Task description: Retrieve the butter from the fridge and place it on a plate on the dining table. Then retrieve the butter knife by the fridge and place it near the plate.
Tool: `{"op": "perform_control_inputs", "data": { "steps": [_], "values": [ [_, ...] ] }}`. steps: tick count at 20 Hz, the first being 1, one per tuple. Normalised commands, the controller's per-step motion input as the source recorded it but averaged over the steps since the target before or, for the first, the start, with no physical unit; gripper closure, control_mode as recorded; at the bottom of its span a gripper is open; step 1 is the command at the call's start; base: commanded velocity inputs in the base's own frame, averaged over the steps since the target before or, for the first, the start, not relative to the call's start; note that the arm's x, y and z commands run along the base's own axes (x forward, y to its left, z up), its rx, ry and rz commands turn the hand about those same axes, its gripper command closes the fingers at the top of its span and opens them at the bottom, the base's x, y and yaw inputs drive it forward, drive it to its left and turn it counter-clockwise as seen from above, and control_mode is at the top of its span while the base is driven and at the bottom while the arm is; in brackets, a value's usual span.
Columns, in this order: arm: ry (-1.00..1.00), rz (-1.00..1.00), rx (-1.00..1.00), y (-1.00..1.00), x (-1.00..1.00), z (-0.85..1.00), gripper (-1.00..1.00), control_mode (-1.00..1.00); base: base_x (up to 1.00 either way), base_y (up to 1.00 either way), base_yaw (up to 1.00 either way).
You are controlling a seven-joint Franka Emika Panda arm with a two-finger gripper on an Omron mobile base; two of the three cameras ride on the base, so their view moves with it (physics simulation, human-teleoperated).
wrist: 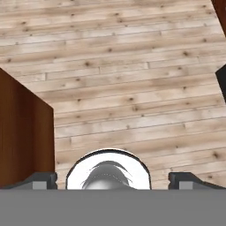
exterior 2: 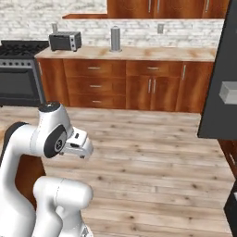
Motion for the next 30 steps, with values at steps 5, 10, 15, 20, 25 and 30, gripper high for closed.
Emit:
{"op": "perform_control_inputs", "data": {
  "steps": [5,10,15,20,25,30],
  "values": [
    [0.00,0.00,0.00,0.00,0.00,0.00,-1.00,1.00,1.00,-0.20,-0.08],
    [0.00,0.00,0.00,0.00,0.00,0.00,-1.00,1.00,1.00,-0.20,-0.09],
    [0.00,0.00,0.00,0.00,0.00,0.00,-1.00,1.00,1.00,-0.15,-0.12],
    [0.00,0.00,0.00,0.00,0.00,0.00,-1.00,1.00,0.98,-0.13,-0.20],
    [0.00,0.00,0.00,0.00,0.00,0.00,-1.00,1.00,1.00,-0.16,-0.23],
    [0.00,0.00,0.00,0.00,0.00,0.00,-1.00,1.00,0.99,-0.21,-0.35]
  ]
}}
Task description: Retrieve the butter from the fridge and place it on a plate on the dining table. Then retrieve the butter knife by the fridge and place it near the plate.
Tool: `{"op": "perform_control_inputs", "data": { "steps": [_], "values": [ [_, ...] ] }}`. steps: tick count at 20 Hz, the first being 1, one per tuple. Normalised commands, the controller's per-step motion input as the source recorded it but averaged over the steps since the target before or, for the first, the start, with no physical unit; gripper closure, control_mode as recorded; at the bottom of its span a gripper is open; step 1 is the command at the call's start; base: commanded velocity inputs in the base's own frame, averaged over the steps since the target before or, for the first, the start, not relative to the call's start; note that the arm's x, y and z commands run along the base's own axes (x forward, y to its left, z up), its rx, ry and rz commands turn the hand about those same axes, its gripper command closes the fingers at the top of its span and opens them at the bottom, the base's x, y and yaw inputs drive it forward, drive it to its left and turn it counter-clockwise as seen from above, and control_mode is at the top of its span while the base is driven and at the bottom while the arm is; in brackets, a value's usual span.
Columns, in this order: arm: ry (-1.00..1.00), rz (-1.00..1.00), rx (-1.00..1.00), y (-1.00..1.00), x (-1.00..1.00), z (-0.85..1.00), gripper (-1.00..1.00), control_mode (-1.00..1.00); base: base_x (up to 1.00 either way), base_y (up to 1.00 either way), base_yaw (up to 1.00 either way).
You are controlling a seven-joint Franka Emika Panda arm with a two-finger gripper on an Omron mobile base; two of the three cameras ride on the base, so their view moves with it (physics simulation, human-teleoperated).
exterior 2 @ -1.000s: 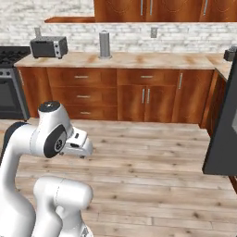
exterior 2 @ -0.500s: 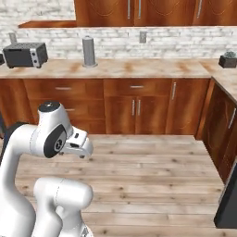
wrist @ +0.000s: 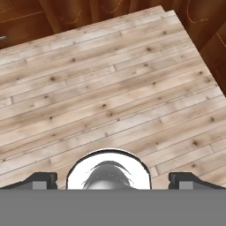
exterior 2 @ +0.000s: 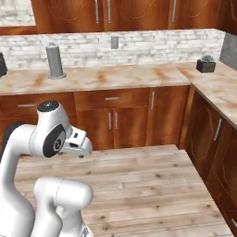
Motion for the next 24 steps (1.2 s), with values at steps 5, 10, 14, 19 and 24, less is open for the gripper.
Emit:
{"op": "perform_control_inputs", "data": {
  "steps": [5,10,14,19,24],
  "values": [
    [0.00,0.00,0.00,0.00,0.00,0.00,-1.00,1.00,0.74,-0.16,-0.49],
    [0.00,0.00,0.00,0.00,0.00,0.00,-1.00,1.00,0.52,0.00,-0.74],
    [0.00,0.00,0.00,0.00,0.00,0.00,-1.00,1.00,0.33,0.18,-0.79],
    [0.00,0.00,0.00,0.00,0.00,0.00,-1.00,1.00,0.25,0.52,-0.67],
    [0.00,0.00,0.00,0.00,0.00,0.00,-1.00,1.00,0.15,0.23,-0.59]
  ]
}}
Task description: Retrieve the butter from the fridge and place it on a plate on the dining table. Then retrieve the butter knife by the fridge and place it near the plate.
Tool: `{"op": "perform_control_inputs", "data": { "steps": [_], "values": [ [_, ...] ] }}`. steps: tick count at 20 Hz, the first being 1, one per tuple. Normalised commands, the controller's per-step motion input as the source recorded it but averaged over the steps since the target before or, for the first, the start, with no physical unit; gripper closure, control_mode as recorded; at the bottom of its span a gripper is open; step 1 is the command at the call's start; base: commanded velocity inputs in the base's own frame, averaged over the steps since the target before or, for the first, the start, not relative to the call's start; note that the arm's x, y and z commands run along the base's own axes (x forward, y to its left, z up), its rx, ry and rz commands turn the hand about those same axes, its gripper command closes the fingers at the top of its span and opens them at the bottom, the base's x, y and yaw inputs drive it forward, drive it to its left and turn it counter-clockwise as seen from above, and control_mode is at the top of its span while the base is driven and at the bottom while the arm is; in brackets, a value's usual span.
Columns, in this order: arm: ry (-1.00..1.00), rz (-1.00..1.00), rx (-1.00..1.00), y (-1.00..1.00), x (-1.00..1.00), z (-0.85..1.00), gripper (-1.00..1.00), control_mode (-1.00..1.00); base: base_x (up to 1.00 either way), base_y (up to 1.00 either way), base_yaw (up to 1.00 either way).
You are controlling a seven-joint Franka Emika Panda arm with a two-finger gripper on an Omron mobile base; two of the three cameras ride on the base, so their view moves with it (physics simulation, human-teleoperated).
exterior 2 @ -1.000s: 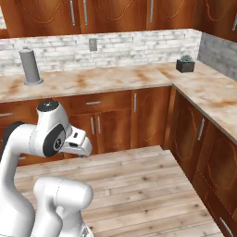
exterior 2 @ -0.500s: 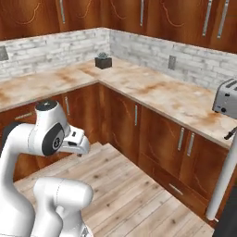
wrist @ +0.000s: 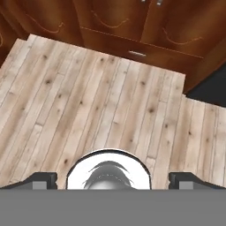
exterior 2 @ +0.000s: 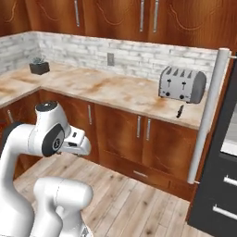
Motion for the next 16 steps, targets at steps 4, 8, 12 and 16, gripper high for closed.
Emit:
{"op": "perform_control_inputs", "data": {
  "steps": [4,8,12,16],
  "values": [
    [0.00,0.00,0.00,0.00,0.00,0.00,-1.00,1.00,0.31,0.01,-0.48],
    [0.00,0.00,0.00,0.00,0.00,0.00,-1.00,1.00,0.45,0.00,-0.46],
    [0.00,0.00,0.00,0.00,0.00,0.00,-1.00,1.00,0.57,0.01,-0.46],
    [0.00,0.00,0.00,0.00,0.00,0.00,-1.00,1.00,0.57,0.23,-0.49]
  ]
}}
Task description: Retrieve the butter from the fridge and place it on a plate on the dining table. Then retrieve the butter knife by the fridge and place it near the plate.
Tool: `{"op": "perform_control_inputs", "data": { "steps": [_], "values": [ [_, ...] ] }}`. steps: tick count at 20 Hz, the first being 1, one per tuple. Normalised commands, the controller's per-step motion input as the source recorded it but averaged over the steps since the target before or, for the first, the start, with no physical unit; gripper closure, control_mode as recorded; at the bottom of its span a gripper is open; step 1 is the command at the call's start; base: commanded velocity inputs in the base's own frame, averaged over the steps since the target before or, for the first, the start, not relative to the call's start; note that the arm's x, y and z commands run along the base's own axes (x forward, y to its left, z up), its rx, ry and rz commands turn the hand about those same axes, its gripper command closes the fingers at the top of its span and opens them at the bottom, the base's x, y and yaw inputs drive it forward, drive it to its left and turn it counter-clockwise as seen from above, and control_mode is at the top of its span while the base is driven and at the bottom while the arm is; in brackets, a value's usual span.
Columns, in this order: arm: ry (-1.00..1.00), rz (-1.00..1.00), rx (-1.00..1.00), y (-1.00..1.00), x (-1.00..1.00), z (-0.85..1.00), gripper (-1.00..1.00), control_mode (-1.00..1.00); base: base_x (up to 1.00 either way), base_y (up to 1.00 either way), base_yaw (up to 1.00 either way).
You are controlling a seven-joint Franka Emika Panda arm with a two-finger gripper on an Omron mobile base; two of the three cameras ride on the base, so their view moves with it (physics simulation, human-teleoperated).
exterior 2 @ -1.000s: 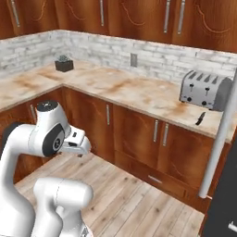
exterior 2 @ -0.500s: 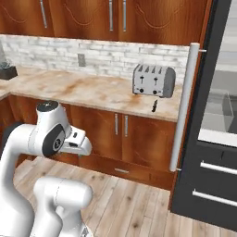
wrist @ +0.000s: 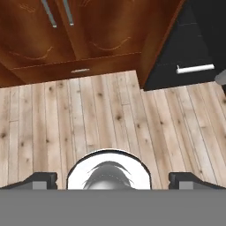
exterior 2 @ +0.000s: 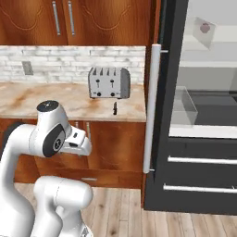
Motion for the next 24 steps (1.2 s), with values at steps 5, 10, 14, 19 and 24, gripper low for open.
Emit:
{"op": "perform_control_inputs", "data": {
  "steps": [5,10,14,19,24],
  "values": [
    [0.00,0.00,0.00,0.00,0.00,0.00,-1.00,1.00,0.39,0.41,-0.39],
    [0.00,0.00,0.00,0.00,0.00,0.00,-1.00,1.00,0.27,0.54,-0.11],
    [0.00,0.00,0.00,0.00,0.00,0.00,-1.00,1.00,0.45,0.66,-0.19],
    [0.00,0.00,0.00,0.00,0.00,0.00,-1.00,1.00,0.63,0.27,-0.24],
    [0.00,0.00,0.00,0.00,0.00,0.00,-1.00,1.00,0.85,0.07,-0.11]
  ]
}}
